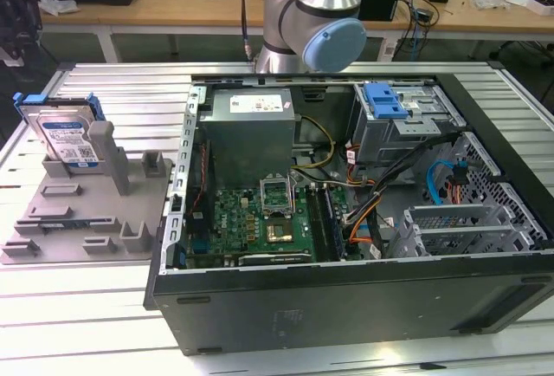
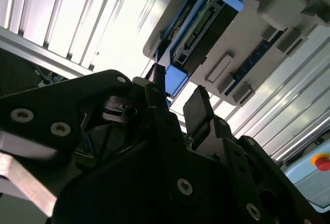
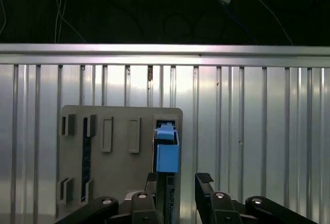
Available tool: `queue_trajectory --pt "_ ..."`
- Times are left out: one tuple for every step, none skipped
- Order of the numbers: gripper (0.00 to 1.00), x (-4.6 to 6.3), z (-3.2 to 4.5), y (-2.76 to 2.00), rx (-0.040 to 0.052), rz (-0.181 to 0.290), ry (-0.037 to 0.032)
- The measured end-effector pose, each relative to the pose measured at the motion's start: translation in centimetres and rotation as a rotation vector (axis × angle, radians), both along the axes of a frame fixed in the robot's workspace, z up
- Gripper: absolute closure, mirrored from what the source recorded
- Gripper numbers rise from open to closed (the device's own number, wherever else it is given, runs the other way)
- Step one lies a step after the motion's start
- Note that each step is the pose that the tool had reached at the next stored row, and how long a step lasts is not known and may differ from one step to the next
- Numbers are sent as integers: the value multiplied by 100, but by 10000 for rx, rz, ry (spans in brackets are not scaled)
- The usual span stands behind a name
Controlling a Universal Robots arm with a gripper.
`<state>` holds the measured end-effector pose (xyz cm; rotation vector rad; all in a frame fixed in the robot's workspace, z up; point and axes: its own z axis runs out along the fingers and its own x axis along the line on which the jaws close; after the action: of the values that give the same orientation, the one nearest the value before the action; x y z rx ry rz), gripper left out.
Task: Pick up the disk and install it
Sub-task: 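Pick up the disk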
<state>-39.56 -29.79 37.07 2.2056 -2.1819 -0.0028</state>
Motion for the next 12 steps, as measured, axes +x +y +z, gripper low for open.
queue_trajectory --pt "58 -5 -6 0 1 -12 -14" --pt "58 -12 -14 0 0 -24 -24" --pt "58 -19 -21 -1 0 -32 -31" --pt "58 -24 -28 -1 0 -39 -37" --pt "58 -26 -29 -1 -1 -42 -36" --pt "58 -26 -30 -1 -2 -44 -35" --pt "58 -26 -30 0 -3 -45 -35" --pt "58 -26 -32 0 -3 -45 -37" --pt "58 -26 -34 0 -4 -45 -38" --pt "58 -26 -35 0 -4 -45 -38" --pt "58 -26 -37 0 -6 -46 -38" --pt "58 -26 -38 0 -6 -45 -38"
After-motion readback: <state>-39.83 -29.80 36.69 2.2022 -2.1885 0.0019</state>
